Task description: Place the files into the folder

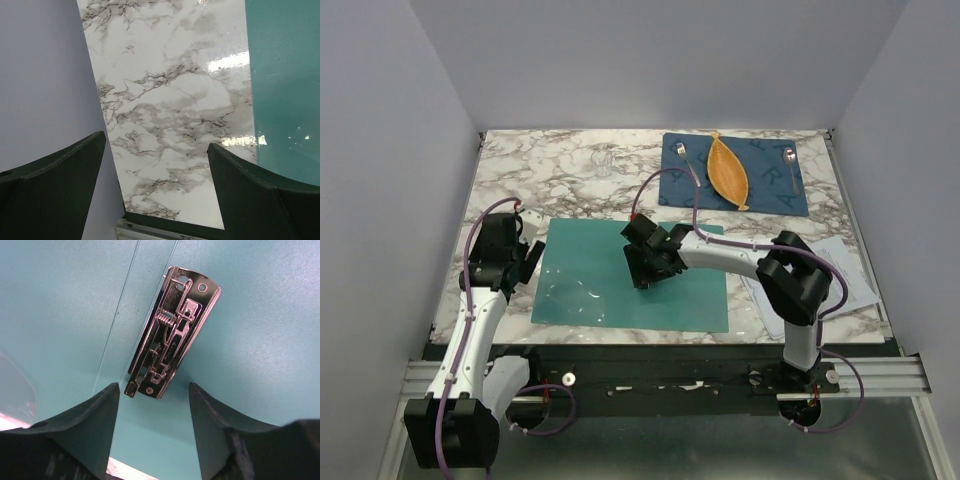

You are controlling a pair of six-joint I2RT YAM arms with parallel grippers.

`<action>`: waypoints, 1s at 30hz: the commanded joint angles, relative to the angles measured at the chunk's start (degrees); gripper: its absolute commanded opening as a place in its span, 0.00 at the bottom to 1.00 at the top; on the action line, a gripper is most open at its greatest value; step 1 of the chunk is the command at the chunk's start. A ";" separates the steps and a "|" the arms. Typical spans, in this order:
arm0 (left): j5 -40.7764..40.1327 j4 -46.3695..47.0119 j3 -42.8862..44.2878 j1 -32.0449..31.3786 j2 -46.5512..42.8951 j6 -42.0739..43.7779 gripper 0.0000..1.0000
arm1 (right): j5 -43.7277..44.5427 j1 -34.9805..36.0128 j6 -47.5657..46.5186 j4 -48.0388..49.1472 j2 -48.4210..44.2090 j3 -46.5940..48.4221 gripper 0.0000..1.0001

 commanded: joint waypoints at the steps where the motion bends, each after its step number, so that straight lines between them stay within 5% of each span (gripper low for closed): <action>1: -1.82 1.01 -0.57 0.14 -1.76 1.96 0.99 | -3.31 -0.23 0.55 -3.78 -6.90 1.49 0.69; 7: -3.40 0.76 -0.04 0.06 -3.25 2.67 0.99 | -1.13 -3.56 4.60 -10.61 -14.48 1.05 0.74; 11: -3.23 -0.74 0.31 0.14 -4.40 2.58 0.99 | 2.04 -14.17 5.04 -17.83 -14.48 -3.50 0.90; 14: -3.40 -1.53 0.40 0.14 -4.84 2.50 0.99 | 7.75 -19.37 3.47 -19.51 -16.14 -7.20 0.93; 19: -2.97 -2.06 0.66 0.14 -4.84 1.53 0.99 | 15.04 -22.64 1.00 -22.50 -15.53 -6.86 0.84; 30: -2.70 -2.68 0.93 0.14 -5.01 1.35 0.99 | 14.61 -30.02 -2.16 -19.51 -12.11 -8.44 0.82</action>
